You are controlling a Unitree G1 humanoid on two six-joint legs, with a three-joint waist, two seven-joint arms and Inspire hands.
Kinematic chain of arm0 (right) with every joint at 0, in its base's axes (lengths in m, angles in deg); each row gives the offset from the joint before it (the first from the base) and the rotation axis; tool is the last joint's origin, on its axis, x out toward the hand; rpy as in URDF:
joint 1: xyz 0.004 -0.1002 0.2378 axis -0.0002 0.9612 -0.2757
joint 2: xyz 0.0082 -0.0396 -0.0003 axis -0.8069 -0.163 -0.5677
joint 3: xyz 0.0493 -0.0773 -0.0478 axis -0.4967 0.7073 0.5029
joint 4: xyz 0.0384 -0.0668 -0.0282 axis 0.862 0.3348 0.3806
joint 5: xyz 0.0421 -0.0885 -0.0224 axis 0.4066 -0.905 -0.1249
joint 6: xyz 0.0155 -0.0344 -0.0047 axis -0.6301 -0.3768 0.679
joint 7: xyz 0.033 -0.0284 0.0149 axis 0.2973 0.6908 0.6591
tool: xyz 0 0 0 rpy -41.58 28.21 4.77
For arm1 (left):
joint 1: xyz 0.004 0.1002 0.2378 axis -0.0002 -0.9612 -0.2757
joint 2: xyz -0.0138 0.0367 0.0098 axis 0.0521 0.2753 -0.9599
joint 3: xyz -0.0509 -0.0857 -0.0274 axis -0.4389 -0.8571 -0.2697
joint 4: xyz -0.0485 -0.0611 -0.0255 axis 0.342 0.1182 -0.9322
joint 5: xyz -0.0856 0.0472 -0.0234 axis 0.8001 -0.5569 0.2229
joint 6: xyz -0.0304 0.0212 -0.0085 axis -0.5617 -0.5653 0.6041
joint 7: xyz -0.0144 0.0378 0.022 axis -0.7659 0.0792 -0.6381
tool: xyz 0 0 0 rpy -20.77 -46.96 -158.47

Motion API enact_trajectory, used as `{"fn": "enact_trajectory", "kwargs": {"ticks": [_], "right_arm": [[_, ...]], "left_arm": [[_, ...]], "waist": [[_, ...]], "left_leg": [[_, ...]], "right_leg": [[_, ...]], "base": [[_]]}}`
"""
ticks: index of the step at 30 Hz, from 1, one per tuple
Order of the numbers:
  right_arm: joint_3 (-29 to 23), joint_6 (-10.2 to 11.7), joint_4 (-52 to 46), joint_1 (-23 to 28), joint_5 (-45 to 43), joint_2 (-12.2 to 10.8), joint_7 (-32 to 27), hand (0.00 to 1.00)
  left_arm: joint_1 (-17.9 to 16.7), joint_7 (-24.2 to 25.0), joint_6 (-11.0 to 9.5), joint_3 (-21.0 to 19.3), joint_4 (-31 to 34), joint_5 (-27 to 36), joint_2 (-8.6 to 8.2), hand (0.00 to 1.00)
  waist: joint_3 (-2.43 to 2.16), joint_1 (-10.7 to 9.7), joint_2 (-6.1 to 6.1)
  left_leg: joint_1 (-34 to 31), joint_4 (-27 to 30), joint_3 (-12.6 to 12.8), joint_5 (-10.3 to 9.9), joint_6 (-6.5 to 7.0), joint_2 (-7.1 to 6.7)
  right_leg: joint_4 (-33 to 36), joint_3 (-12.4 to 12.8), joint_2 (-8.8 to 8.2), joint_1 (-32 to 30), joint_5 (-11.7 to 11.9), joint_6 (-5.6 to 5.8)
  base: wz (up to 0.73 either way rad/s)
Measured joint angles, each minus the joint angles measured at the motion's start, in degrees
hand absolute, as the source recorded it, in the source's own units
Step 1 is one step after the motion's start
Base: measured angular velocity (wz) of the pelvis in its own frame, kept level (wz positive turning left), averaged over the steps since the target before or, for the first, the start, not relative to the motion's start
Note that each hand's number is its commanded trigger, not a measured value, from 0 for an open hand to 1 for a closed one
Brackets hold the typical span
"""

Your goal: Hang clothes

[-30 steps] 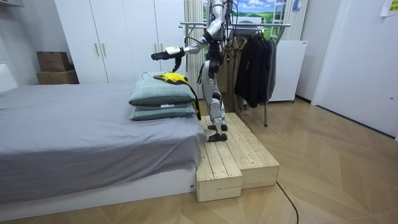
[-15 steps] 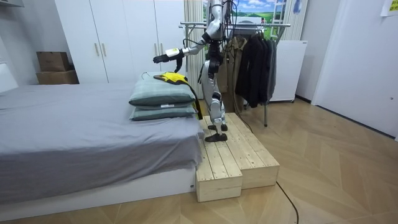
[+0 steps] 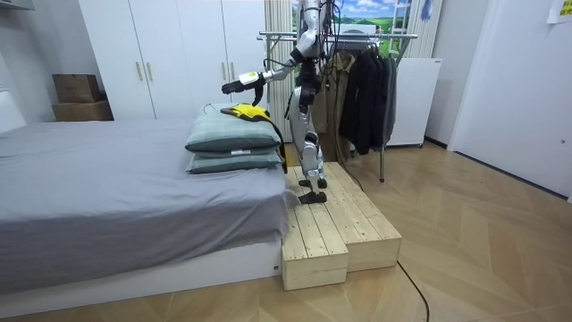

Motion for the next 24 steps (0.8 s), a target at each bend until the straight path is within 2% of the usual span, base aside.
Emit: {"fn": "enact_trajectory", "kwargs": {"ticks": [10,14,20,24], "right_arm": [[0.0,0.1,0.0,-0.1,0.0,-0.2,0.0,0.0],[0.0,0.2,0.0,-0.1,0.0,-0.3,0.0,0.0],[0.0,0.6,0.0,0.1,0.3,-0.4,0.0,0.0],[0.0,0.6,0.0,0.1,0.5,-1.0,-0.1,0.0]], "left_arm": [[0.0,0.0,0.0,0.1,-0.1,0.1,-0.61,0.0],[0.0,0.0,-0.5,0.1,-0.5,0.1,-1.21,0.0],[0.0,0.1,-0.5,0.1,-3.9,0.8,-2.77,0.0],[0.1,0.1,-0.5,0.0,-5.3,2.6,-2.91,0.0]], "waist": [[0.04,-0.8,-0.04],[0.35,-0.8,-0.56],[0.21,-0.8,-0.73],[-0.01,-0.8,-1.11]], "left_leg": [[0.0,0.0,0.0,0.0,0.0,-0.02],[0.1,-0.2,0.1,0.0,0.0,0.01],[0.1,-0.3,0.5,0.0,0.0,0.07],[0.3,-0.3,0.5,0.0,-0.01,0.13]], "right_leg": [[0.0,0.1,0.0,0.0,0.0,0.0],[0.0,0.2,0.02,0.0,0.0,0.0],[0.1,0.7,0.08,-0.9,0.0,0.0],[0.1,1.3,0.19,-0.9,0.0,0.0]], "base": [[0.0],[0.0],[-0.05],[-0.07]]}}
